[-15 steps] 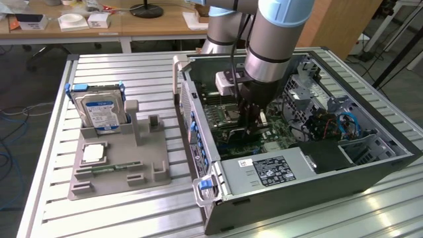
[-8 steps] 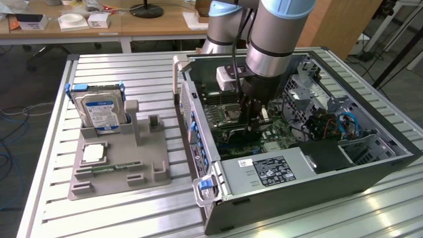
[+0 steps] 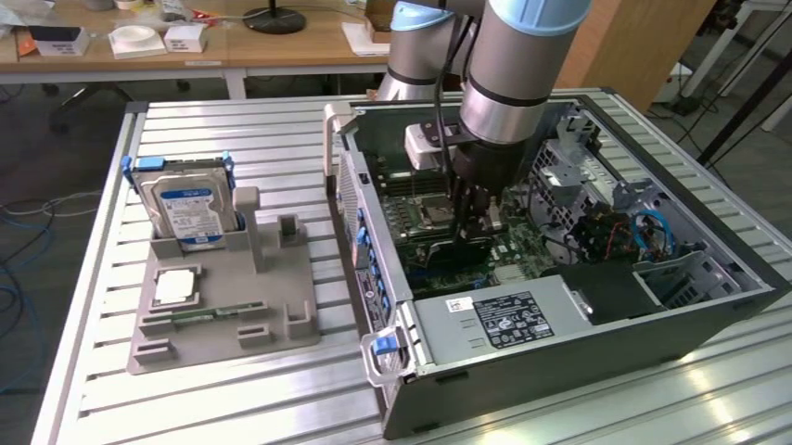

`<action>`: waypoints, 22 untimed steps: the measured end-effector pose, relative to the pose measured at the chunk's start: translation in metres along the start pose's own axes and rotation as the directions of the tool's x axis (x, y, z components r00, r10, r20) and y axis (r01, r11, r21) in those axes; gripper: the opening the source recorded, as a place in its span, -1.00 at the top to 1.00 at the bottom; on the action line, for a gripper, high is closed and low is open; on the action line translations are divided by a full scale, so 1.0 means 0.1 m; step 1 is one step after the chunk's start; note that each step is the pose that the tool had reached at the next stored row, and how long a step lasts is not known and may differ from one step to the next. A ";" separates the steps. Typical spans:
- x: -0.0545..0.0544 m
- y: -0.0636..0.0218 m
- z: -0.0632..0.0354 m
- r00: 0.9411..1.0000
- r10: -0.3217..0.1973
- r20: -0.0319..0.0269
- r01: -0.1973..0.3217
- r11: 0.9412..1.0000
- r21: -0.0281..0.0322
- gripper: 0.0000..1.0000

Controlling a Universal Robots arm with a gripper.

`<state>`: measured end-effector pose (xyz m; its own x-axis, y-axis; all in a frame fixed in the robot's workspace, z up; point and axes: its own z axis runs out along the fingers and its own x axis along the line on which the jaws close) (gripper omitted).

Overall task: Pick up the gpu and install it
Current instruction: 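Insert the gpu into the slot, then press down on the gpu until it lock into place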

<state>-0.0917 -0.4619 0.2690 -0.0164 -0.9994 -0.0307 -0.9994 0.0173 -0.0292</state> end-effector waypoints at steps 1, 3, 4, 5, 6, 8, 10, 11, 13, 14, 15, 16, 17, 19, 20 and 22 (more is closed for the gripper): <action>0.00 0.000 0.000 1.000 0.000 0.000 0.000 1.000 0.000 0.49; 0.00 0.000 0.000 1.000 0.000 0.000 0.000 1.000 0.000 0.73; 0.00 0.000 0.000 1.000 0.000 0.000 0.000 1.000 0.000 0.73; 0.00 0.000 0.000 1.000 0.000 0.000 0.000 1.000 0.000 0.79; 0.00 0.000 0.000 1.000 0.000 0.000 0.000 1.000 0.000 0.79; 0.00 0.000 0.000 1.000 0.000 0.000 0.000 1.000 0.000 0.79; 0.00 0.000 0.000 1.000 0.000 0.000 0.000 1.000 0.000 0.79; 0.00 0.000 0.000 1.000 0.000 0.000 0.000 1.000 0.000 0.79; 0.00 0.000 0.000 1.000 0.000 0.000 0.000 1.000 0.000 0.79; 0.00 0.000 0.000 1.000 0.000 0.000 0.000 1.000 0.000 0.79; 0.00 0.000 0.000 1.000 0.000 0.000 0.000 1.000 0.000 0.79; 0.00 0.000 0.000 1.000 0.000 0.000 0.000 1.000 0.000 0.79; 0.00 0.000 0.000 1.000 0.000 0.000 0.000 1.000 0.000 0.79; 0.00 0.010 0.002 1.000 0.000 0.000 0.000 1.000 0.000 0.79; 0.00 0.009 0.007 1.000 0.000 0.000 0.000 1.000 0.000 0.79; 0.00 0.025 0.025 1.000 0.001 0.000 -0.001 1.000 0.000 0.79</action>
<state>-0.0941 -0.4619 0.2665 -0.0169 -0.9994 -0.0307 -0.9994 0.0178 -0.0292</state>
